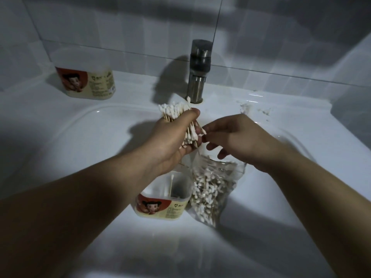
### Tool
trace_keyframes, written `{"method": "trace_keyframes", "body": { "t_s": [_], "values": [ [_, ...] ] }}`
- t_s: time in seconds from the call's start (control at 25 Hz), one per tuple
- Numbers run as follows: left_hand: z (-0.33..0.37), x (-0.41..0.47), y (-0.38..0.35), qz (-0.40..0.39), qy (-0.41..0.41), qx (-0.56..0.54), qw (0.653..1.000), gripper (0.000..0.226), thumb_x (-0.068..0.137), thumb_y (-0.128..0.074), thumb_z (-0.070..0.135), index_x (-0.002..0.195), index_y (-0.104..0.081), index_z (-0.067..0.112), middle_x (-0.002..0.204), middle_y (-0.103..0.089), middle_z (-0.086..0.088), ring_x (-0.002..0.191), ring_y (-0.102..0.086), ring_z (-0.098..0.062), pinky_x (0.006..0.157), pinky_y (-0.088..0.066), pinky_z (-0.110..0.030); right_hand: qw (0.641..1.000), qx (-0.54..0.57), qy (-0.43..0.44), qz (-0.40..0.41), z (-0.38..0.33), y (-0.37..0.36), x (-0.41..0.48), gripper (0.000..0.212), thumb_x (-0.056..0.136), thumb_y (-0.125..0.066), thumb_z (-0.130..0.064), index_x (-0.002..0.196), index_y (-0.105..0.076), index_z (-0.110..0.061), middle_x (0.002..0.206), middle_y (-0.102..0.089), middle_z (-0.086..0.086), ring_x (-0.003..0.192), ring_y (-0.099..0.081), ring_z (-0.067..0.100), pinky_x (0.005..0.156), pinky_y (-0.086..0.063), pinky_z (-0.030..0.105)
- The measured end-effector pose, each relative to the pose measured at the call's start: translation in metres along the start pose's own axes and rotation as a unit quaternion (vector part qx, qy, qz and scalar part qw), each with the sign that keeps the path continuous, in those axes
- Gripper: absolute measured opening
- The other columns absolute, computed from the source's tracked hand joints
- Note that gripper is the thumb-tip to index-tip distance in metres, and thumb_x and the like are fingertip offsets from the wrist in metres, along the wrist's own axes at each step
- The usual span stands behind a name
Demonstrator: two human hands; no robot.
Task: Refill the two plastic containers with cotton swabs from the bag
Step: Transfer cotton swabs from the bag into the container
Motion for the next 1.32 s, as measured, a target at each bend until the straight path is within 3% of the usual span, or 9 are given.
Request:
{"method": "trace_keyframes", "body": {
  "t_s": [0.08, 0.16, 0.32, 0.52, 0.72, 0.96, 1.04, 1.2, 1.32],
  "values": [
    [0.002, 0.000, 0.000, -0.002, -0.005, -0.009, 1.000, 0.019, 0.098, -0.063, 0.021, 0.080, -0.060, 0.015, 0.058, -0.061, -0.001, 0.051, -0.060, -0.013, 0.061, -0.054, -0.027, 0.999, -0.014, -0.003, -0.035, 0.000, -0.006, -0.002, 0.011, 0.092, -0.070, -0.026, 0.092, -0.080, -0.022, 0.082, -0.077, 0.004, 0.085, -0.073, 0.033, 0.067, -0.058, 0.051],
    [0.003, 0.001, 0.000, -0.005, -0.005, -0.031, 0.999, 0.016, 0.098, -0.062, 0.021, 0.084, -0.060, 0.014, 0.061, -0.060, -0.002, 0.054, -0.060, -0.014, 0.058, -0.055, -0.027, 0.999, 0.001, 0.004, -0.046, 0.001, -0.006, -0.002, 0.009, 0.090, -0.073, -0.026, 0.091, -0.081, -0.022, 0.081, -0.077, 0.007, 0.078, -0.068, 0.039, 0.062, -0.052, 0.047],
    [0.005, 0.000, -0.004, -0.027, 0.004, -0.076, 0.997, 0.013, 0.101, -0.060, 0.022, 0.090, -0.064, 0.015, 0.069, -0.065, 0.001, 0.057, -0.060, -0.011, 0.057, -0.053, -0.023, 0.998, 0.000, 0.016, -0.062, -0.002, -0.009, -0.005, 0.006, 0.085, -0.078, -0.019, 0.083, -0.081, -0.015, 0.067, -0.067, 0.009, 0.060, -0.053, 0.019, 0.057, -0.043, 0.032],
    [0.011, 0.005, 0.007, 0.025, -0.030, -0.054, 0.998, 0.017, 0.100, -0.062, 0.025, 0.084, -0.066, 0.023, 0.077, -0.073, 0.007, 0.080, -0.066, -0.011, 0.090, -0.055, -0.038, 0.989, -0.141, 0.036, -0.024, -0.001, 0.002, -0.001, 0.008, 0.086, -0.076, -0.027, 0.081, -0.081, -0.025, 0.071, -0.075, -0.008, 0.063, -0.066, 0.005, 0.066, -0.052, 0.025],
    [0.013, 0.006, 0.016, 0.066, -0.069, 0.043, 0.994, 0.014, 0.094, -0.072, 0.029, 0.085, -0.067, 0.019, 0.065, -0.067, 0.005, 0.065, -0.066, -0.011, 0.074, -0.054, -0.037, 0.998, -0.026, 0.008, 0.060, 0.003, 0.011, 0.001, 0.008, 0.087, -0.077, -0.018, 0.090, -0.080, -0.025, 0.064, -0.073, -0.004, 0.051, -0.059, 0.004, 0.063, -0.055, 0.030],
    [-0.002, -0.002, 0.001, -0.018, -0.029, 0.127, 0.991, 0.008, 0.089, -0.077, 0.020, 0.095, -0.072, 0.019, 0.080, -0.075, 0.000, 0.074, -0.073, -0.015, 0.077, -0.059, -0.036, 0.997, -0.053, 0.061, 0.012, -0.012, -0.002, -0.006, 0.060, 0.085, -0.079, -0.016, 0.140, -0.057, -0.027, 0.076, -0.076, -0.013, 0.063, -0.069, 0.003, 0.070, -0.055, 0.021],
    [-0.001, -0.002, 0.002, -0.024, -0.014, 0.130, 0.991, 0.002, 0.090, -0.073, 0.017, 0.092, -0.072, 0.018, 0.079, -0.075, -0.001, 0.074, -0.072, -0.016, 0.074, -0.059, -0.036, 0.987, -0.132, 0.089, 0.016, -0.013, -0.001, -0.007, 0.077, 0.080, -0.084, -0.027, 0.148, -0.048, -0.032, 0.084, -0.075, -0.013, 0.073, -0.067, -0.001, 0.077, -0.053, 0.020],
    [-0.002, -0.003, -0.001, -0.072, 0.029, 0.130, 0.988, 0.007, 0.090, -0.069, 0.017, 0.085, -0.073, 0.015, 0.074, -0.069, -0.003, 0.069, -0.064, -0.016, 0.066, -0.052, -0.031, 0.963, -0.209, 0.168, -0.028, -0.015, -0.002, -0.009, 0.129, 0.064, -0.091, -0.050, 0.160, -0.006, -0.040, 0.141, -0.039, -0.013, 0.117, -0.048, 0.000, 0.086, -0.040, 0.010],
    [-0.001, -0.006, -0.005, -0.105, 0.041, 0.110, 0.987, 0.011, 0.093, -0.066, 0.015, 0.082, -0.071, 0.016, 0.072, -0.067, -0.003, 0.065, -0.062, -0.013, 0.058, -0.051, -0.026, 0.950, -0.239, 0.195, -0.050, -0.014, -0.009, -0.007, 0.134, 0.064, -0.090, -0.051, 0.162, -0.001, -0.031, 0.155, -0.029, -0.011, 0.133, -0.035, 0.007, 0.102, -0.038, 0.021]
  ]
}}
Point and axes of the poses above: each hand's wrist, its own x-axis towards the middle knuckle, its own y-axis out of the back of the hand, z = x × y, the point moved 6 cm from there along x, towards the middle knuckle
